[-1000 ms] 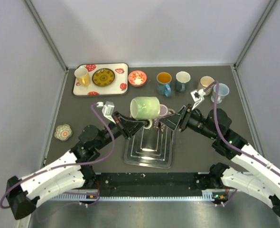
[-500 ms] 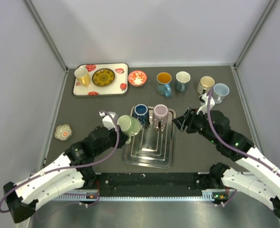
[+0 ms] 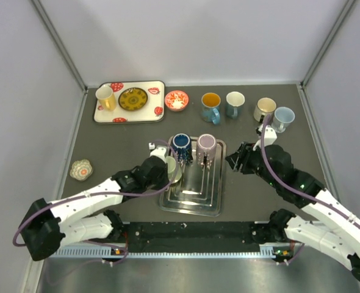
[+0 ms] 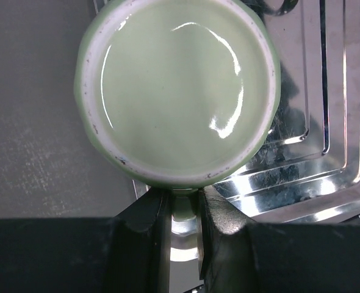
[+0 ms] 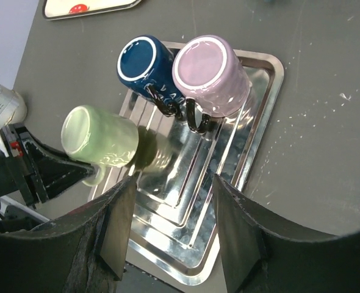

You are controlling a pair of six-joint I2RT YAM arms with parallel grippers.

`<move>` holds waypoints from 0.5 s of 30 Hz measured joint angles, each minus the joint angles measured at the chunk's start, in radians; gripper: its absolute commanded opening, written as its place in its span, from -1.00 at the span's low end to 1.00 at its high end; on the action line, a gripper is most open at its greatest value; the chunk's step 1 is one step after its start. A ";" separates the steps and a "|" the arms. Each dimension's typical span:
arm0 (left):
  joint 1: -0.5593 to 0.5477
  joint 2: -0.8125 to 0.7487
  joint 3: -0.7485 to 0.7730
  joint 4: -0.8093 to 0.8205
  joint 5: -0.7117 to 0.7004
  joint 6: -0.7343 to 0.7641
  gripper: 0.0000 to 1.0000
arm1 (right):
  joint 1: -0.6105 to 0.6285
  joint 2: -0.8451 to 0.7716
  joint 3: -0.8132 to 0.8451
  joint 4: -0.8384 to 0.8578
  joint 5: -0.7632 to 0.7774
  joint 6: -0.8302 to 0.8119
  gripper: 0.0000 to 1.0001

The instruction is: Turn the mug right side up

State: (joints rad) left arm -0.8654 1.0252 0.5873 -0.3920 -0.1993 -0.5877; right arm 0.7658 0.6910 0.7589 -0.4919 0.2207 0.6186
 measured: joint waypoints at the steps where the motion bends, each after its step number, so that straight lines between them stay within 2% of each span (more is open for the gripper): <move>1: 0.000 0.015 0.000 0.011 0.000 0.000 -1.00 | 0.000 -0.003 0.000 -0.003 0.004 -0.002 0.07; 15: 0.000 0.249 0.090 0.109 -0.008 0.016 -1.00 | 0.000 -0.022 -0.013 -0.028 0.051 -0.018 0.07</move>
State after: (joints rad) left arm -0.8654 1.2743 0.6769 -0.2832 -0.2077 -0.5720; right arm 0.7658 0.6693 0.7456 -0.5198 0.2722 0.6010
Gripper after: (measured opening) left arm 0.212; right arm 0.535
